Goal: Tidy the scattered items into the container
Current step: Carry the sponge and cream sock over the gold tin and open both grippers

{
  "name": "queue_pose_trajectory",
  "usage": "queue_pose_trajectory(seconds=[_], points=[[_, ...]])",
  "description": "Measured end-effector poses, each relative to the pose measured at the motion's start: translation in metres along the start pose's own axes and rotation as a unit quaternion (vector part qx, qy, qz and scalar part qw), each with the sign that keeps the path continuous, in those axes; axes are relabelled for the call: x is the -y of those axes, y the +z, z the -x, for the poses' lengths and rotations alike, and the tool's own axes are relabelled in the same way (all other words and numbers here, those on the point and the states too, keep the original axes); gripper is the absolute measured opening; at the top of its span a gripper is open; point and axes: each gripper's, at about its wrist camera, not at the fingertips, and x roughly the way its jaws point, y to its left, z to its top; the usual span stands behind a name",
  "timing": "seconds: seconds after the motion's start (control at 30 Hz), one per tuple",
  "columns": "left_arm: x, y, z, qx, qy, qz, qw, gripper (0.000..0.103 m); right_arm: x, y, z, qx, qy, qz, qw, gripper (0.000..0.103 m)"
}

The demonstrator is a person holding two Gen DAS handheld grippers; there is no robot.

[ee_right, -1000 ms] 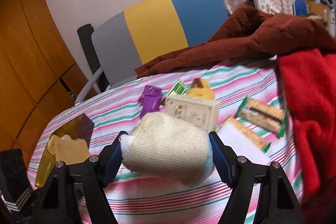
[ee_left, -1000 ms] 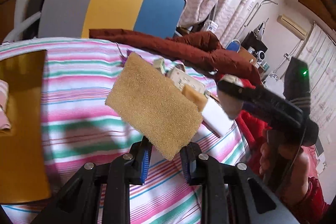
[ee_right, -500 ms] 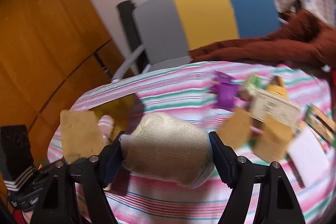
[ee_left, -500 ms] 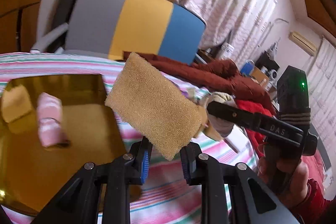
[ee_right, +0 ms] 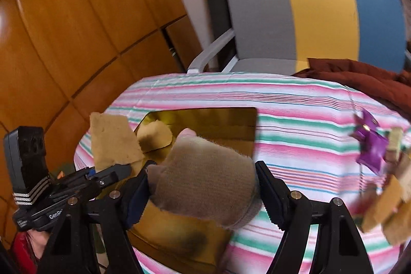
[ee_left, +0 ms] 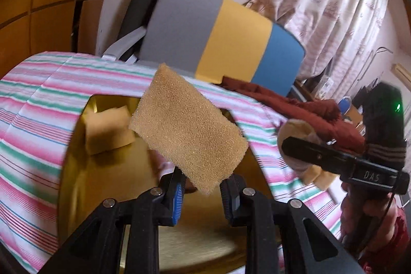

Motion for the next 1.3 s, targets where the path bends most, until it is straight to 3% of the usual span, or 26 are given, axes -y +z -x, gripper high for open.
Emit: queue_pose_trajectory(seconds=[0.2,0.43,0.53,0.57,0.63,0.9,1.07,1.3], points=[[-0.020,-0.012,-0.020,-0.049,0.023,-0.020,0.9984,0.024,-0.007,0.006,-0.051,-0.049,-0.022,0.019,0.998,0.076],[-0.033,-0.006,-0.048,-0.091,0.060,-0.029,0.9937,0.027,0.009,0.024,-0.100,-0.074,-0.037,-0.028,0.996,0.080],[-0.035,0.000,-0.057,-0.102,0.092,-0.027,0.9902,0.041,0.016,0.032,-0.108,-0.072,-0.041,-0.047,0.995,0.087],[-0.035,0.000,-0.057,-0.101,0.095,-0.020,0.9901,0.052,0.018,0.034,-0.103,-0.062,-0.039,-0.057,0.996,0.092],[-0.036,0.000,-0.054,-0.094,0.085,-0.010,0.9918,0.056,0.021,0.036,-0.091,-0.042,-0.031,-0.071,0.996,0.099],[-0.031,-0.004,-0.030,-0.052,0.063,0.043,0.9958,0.056,0.017,0.024,-0.042,0.002,-0.023,-0.055,0.998,0.100],[-0.023,-0.008,-0.003,0.008,0.100,0.059,0.9932,0.056,0.010,0.008,-0.008,0.027,-0.023,-0.034,0.999,0.100],[0.000,-0.009,0.012,0.038,0.125,0.020,0.9913,0.056,0.026,-0.016,0.032,0.045,-0.034,-0.029,0.998,0.101]])
